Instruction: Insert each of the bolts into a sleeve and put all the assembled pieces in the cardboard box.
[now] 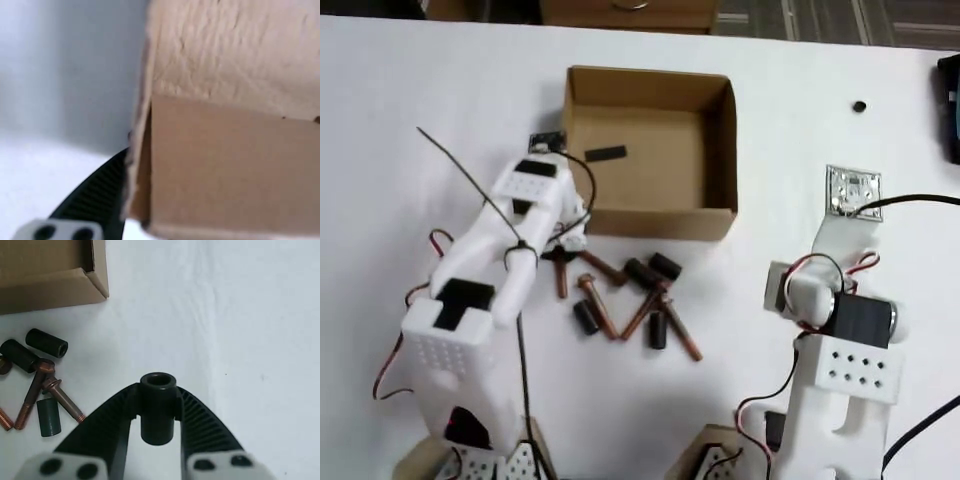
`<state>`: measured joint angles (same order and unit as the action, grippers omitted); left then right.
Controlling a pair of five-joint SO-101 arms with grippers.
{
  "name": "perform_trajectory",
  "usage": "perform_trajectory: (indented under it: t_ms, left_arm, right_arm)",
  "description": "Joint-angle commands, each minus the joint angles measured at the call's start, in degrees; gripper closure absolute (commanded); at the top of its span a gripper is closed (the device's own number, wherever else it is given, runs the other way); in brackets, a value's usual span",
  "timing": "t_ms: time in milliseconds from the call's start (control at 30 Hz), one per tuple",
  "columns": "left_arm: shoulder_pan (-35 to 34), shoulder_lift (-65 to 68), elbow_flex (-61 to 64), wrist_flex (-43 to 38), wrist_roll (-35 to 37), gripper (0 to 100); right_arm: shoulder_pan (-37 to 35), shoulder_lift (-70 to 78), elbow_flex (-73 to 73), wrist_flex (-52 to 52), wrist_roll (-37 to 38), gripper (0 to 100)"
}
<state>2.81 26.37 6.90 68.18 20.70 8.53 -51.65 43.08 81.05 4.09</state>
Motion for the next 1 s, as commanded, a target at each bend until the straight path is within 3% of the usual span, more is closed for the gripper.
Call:
perform_trajectory:
  t_ms: [0,367,600,800,967]
  left_arm:
    - [-3.0,0.4,-2.7,3.3,0.3,98]
    - [-2.8,-20.7,-19.2,32.6,-0.1,98]
    - [3.3,-40.3,-15.4,33.7,0.3,98]
    - [8.5,-54.8,-11.3,33.1,0.1,98]
    - [8.9,-62.7,-11.1,28.6,-0.1,98]
  right_arm:
    - [0.0,-1.5,-0.4,0.3,0.4,97.8]
    - [-0.1,-4.2,-4.7,2.8,0.4,97.8]
    - [-2.9,-16.5,-12.7,3.7,0.4,97.8]
    - [-17.0,-22.8,-12.7,3.8,-1.5,97.8]
    - [-29.6,-24.0,-11.7,4.0,-13.5,97.8]
